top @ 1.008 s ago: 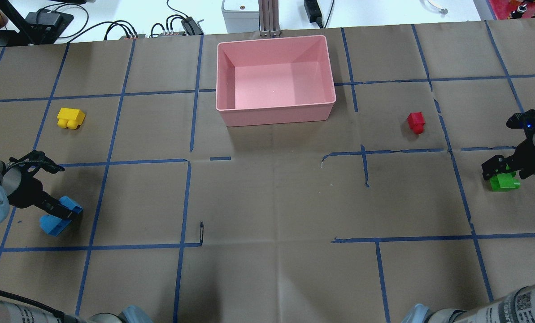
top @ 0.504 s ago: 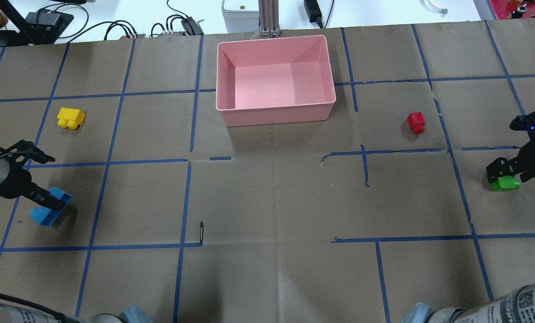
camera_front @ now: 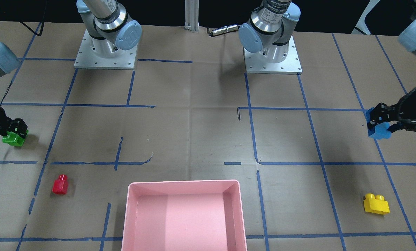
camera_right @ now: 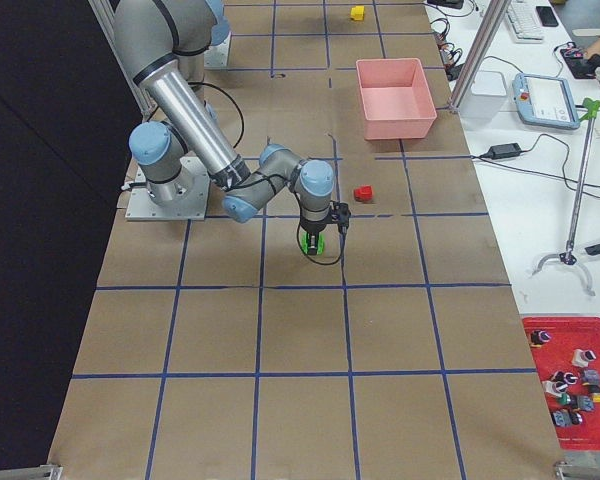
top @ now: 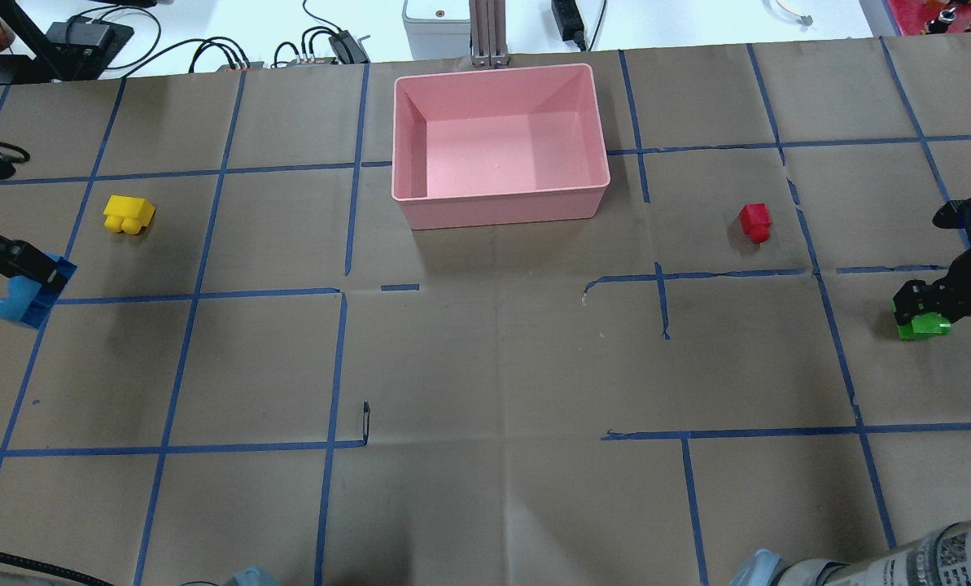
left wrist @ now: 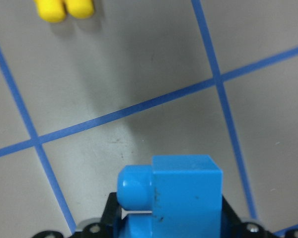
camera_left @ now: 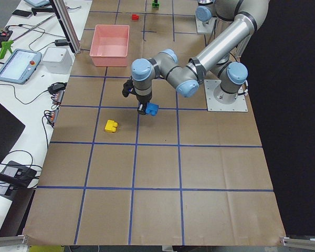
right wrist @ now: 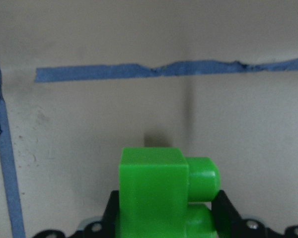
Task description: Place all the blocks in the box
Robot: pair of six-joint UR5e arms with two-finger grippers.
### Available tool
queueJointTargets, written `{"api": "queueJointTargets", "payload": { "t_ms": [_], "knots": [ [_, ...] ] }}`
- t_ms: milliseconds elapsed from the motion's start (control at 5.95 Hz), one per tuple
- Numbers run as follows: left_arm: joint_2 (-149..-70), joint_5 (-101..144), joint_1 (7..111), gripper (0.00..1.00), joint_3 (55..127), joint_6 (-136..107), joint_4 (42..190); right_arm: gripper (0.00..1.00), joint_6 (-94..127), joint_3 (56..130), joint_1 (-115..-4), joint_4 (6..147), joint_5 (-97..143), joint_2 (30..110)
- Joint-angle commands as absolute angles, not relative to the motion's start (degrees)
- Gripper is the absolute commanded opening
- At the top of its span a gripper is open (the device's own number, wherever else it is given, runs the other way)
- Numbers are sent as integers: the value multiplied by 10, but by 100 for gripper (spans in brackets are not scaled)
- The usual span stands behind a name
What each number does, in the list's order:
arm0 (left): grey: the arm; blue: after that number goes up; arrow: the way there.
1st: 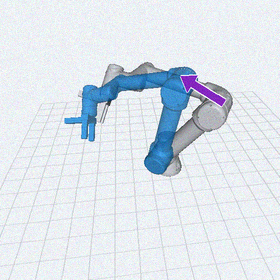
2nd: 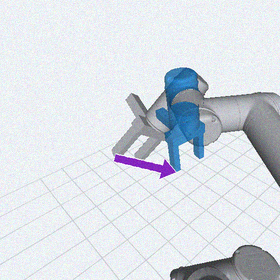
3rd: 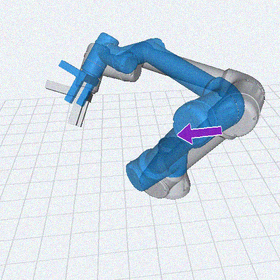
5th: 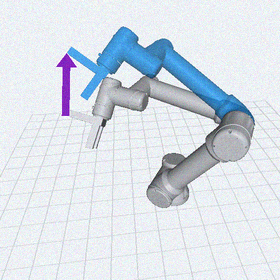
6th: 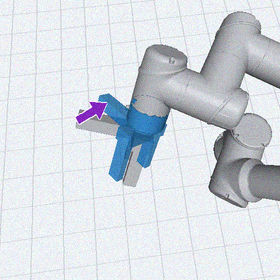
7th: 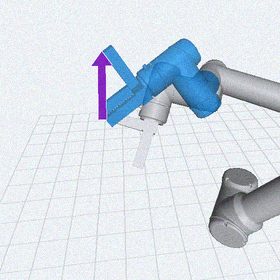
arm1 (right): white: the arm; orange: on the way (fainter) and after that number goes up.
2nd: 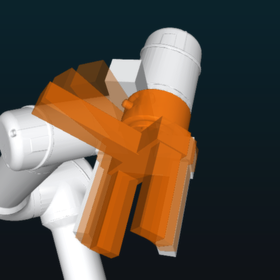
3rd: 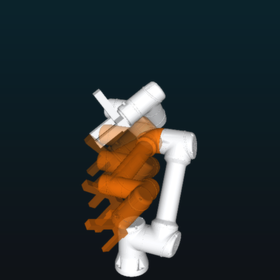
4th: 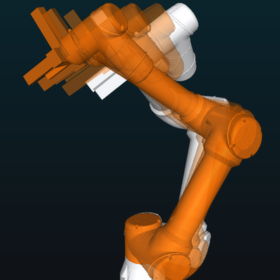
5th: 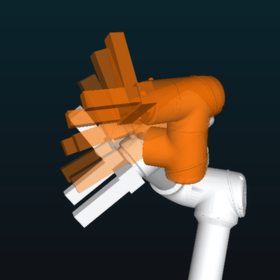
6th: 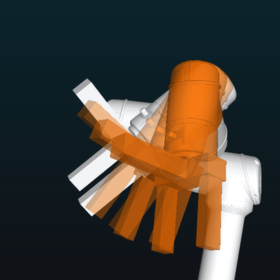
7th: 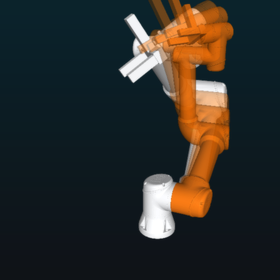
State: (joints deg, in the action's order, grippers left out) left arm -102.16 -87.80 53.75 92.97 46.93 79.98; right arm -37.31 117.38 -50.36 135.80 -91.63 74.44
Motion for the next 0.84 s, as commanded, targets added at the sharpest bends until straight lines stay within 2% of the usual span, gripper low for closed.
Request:
{"api": "queueJointTargets", "payload": {
  "t_ms": [0,336,672],
  "knots": [
    [-1074,-875,594,26,778,344,910,5,-369,1092,-545,1282,-901,781],
    [-1147,-869,666,24,692,238,911,5,-343,960,-674,1255,-785,773],
    [-1199,-873,730,24,616,135,912,5,-198,871,-806,1266,-724,696]
  ]
}}
